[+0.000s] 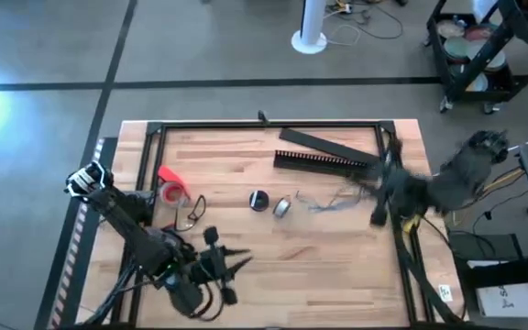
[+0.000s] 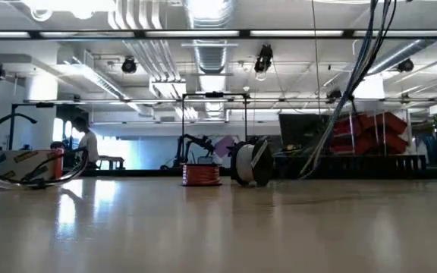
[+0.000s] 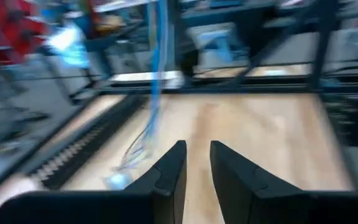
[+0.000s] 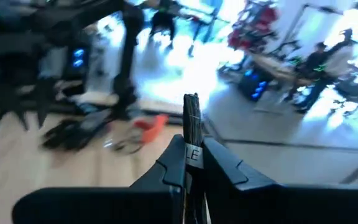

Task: Ziptie cables
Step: Put the zip tied cables into the black cable duct

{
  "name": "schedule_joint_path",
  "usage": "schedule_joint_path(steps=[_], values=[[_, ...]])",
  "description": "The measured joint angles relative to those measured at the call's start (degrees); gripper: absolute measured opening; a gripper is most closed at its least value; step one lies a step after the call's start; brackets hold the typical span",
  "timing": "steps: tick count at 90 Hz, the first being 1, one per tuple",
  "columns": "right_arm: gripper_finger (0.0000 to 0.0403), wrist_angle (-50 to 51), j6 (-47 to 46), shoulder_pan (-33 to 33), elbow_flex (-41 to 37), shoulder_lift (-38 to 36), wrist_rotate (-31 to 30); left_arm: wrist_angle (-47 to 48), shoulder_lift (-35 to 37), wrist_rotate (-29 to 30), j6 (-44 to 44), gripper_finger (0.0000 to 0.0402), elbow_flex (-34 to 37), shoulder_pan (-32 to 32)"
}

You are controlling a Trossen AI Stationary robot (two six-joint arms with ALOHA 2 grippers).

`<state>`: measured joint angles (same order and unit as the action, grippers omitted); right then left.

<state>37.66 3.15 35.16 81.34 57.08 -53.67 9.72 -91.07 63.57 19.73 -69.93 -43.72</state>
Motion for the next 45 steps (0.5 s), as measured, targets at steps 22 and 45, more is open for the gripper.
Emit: schedule_joint_path(steps=[22, 45], values=[[0.0014, 3.22, 3.31, -4.57, 0.00, -7.03, 2.71, 0.13, -1.16, 0.41, -1.73, 0.0079, 0.54, 10.18], [0.0014, 10.19, 2.31, -4.59, 0.00, -7.39, 4.06, -5.73, -4.66, -10.43, -9.48, 0.0121, 0.72, 23.24]])
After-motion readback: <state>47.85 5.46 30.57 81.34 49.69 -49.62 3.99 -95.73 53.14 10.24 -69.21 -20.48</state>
